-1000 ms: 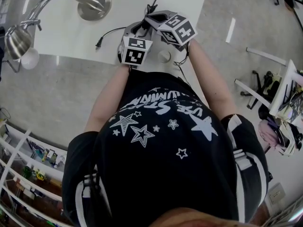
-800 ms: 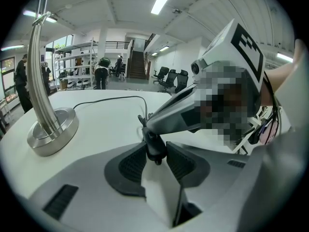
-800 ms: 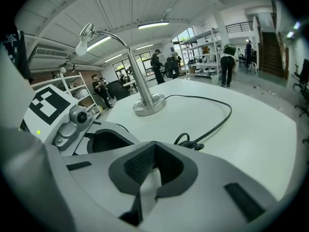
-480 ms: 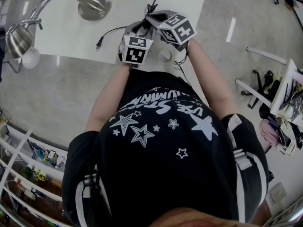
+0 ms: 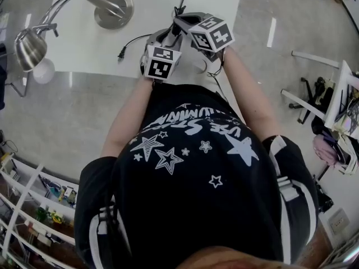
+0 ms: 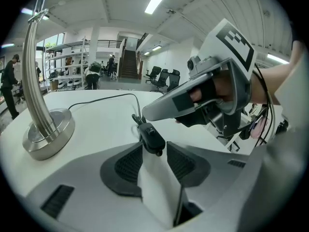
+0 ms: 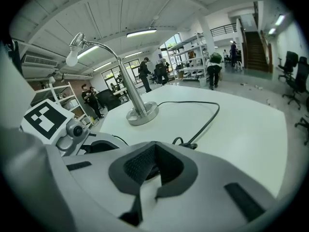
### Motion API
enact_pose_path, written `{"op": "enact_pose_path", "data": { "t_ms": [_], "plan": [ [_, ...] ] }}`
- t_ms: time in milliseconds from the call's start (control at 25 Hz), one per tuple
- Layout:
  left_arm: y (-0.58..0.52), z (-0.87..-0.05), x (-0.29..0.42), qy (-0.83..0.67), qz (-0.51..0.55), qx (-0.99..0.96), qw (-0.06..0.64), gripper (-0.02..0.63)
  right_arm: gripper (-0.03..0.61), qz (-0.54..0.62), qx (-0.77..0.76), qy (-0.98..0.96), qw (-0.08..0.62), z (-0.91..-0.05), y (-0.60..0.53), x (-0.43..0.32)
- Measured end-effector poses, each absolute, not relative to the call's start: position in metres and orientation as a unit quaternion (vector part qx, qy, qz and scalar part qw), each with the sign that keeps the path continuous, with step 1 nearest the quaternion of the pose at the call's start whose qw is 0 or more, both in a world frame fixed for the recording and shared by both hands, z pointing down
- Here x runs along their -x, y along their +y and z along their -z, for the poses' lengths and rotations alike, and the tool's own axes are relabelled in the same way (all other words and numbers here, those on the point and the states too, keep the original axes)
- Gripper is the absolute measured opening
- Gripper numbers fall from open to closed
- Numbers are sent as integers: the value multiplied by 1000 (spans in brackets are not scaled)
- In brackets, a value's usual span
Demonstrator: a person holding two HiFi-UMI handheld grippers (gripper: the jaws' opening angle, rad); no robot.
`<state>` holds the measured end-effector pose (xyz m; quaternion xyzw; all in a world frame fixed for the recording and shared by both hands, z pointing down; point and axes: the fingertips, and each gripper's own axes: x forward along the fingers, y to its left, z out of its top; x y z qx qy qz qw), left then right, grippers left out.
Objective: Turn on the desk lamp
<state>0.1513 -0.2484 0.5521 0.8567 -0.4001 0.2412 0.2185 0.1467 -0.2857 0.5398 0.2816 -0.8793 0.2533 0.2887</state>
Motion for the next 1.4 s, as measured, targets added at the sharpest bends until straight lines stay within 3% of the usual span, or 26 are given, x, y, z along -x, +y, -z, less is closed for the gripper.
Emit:
{"op": "enact_pose_path", "data": {
  "t_ms": [600,1400],
  "plan": [
    [-256,-526,-131,-332,-190,-895,230,149,5,-293,-422,-826,230,-529,-273,-190],
    [-198,-500,-130,-362,-179,-893,201,146,5,-293,-436,-835,166,-507,-192,-203]
  ]
}}
